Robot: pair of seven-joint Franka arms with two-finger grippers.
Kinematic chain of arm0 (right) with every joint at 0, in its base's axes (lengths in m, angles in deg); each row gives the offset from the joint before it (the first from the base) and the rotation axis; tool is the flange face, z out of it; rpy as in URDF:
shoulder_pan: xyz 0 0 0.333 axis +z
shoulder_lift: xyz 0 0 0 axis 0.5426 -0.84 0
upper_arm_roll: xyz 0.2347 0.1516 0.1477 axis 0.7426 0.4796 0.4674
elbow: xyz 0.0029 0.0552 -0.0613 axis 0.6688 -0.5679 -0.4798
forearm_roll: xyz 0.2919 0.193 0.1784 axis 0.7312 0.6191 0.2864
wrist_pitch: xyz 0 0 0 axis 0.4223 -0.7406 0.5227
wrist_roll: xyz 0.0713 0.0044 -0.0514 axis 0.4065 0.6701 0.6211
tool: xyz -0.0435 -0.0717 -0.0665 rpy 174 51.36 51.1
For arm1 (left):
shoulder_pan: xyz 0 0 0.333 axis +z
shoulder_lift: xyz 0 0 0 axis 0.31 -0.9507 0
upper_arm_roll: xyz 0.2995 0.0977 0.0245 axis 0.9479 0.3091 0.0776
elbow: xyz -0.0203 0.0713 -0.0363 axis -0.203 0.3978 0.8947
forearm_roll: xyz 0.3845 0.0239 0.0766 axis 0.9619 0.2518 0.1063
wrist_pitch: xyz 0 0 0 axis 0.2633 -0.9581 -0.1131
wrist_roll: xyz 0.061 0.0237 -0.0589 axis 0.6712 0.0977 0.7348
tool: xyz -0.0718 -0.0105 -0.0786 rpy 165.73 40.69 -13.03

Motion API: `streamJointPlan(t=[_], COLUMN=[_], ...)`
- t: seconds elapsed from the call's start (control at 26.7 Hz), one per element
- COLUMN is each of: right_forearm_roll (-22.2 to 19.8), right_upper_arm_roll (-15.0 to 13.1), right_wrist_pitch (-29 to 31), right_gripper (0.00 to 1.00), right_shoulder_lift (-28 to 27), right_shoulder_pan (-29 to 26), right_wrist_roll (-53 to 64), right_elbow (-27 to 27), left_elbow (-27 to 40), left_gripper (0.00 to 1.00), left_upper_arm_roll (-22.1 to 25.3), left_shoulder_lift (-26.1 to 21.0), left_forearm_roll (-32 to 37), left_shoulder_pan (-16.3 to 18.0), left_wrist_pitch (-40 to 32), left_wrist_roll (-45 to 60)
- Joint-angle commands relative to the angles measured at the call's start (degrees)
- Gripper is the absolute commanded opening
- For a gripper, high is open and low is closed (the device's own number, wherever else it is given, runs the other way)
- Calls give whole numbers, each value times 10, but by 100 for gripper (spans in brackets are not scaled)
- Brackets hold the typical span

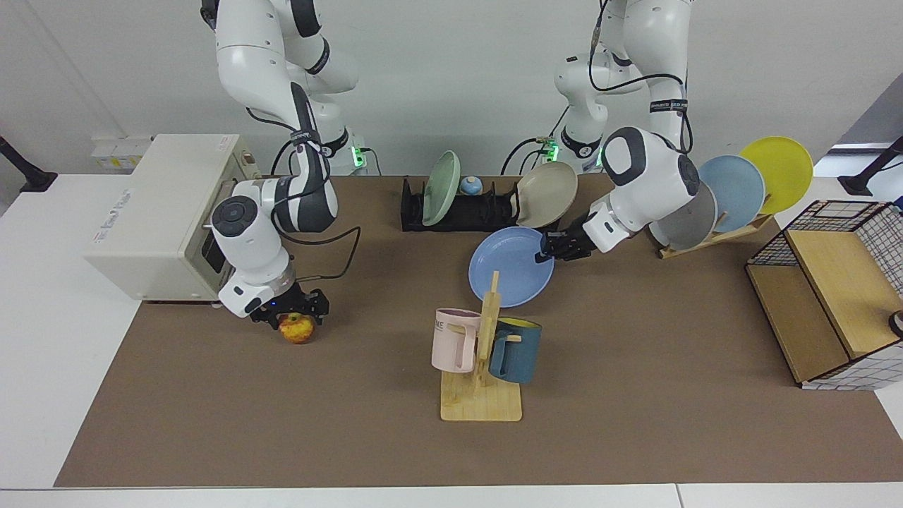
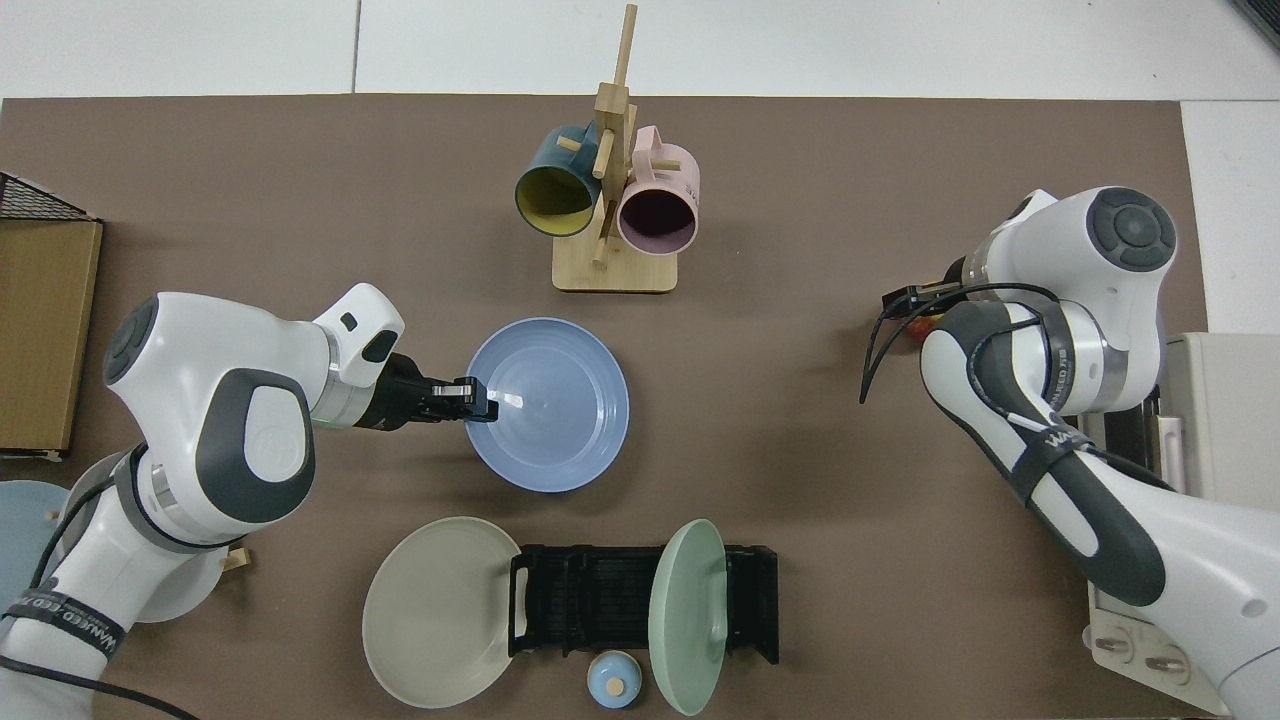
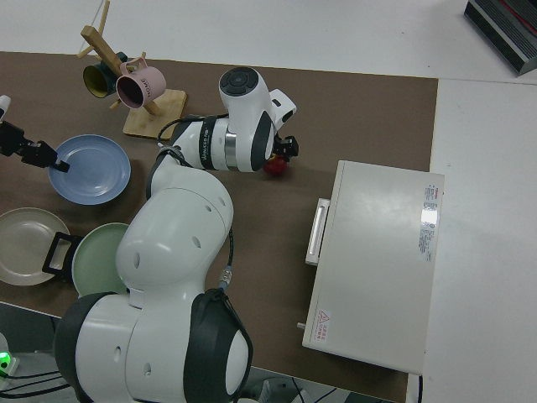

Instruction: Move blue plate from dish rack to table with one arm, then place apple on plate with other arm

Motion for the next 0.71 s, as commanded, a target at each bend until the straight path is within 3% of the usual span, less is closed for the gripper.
streamJointPlan(t=[0.0,0.04,0.07,0.26,0.56,0.67], right_forearm_roll=[-5,-5,-5,-3,-3,1], right_upper_arm_roll=[3,3,3,3,4,4], right_wrist_pitch=[24,24,24,18,-49,-60], right_gripper=[33,6,0,0,0,0], right_shoulder_lift=[2,1,1,0,18,40], right_shoulder_pan=[-8,-8,-6,-3,7,14], right_wrist_roll=[8,6,3,-1,-53,-56], right_elbow=[-15,-13,-11,-5,43,44], left_elbow=[-12,-13,-15,-43,-49,-49], left_gripper=[0,0,0,0,0,0], left_upper_arm_roll=[-6,-6,-6,-13,-14,-14], left_shoulder_lift=[-20,-23,-28,-71,-86,-86], left_forearm_roll=[-15,-14,-14,-7,11,17], left_shoulder_pan=[10,10,10,7,-2,-20], left_wrist_pitch=[3,3,3,7,10,18], left_wrist_roll=[-13,-14,-16,-19,-49,-54])
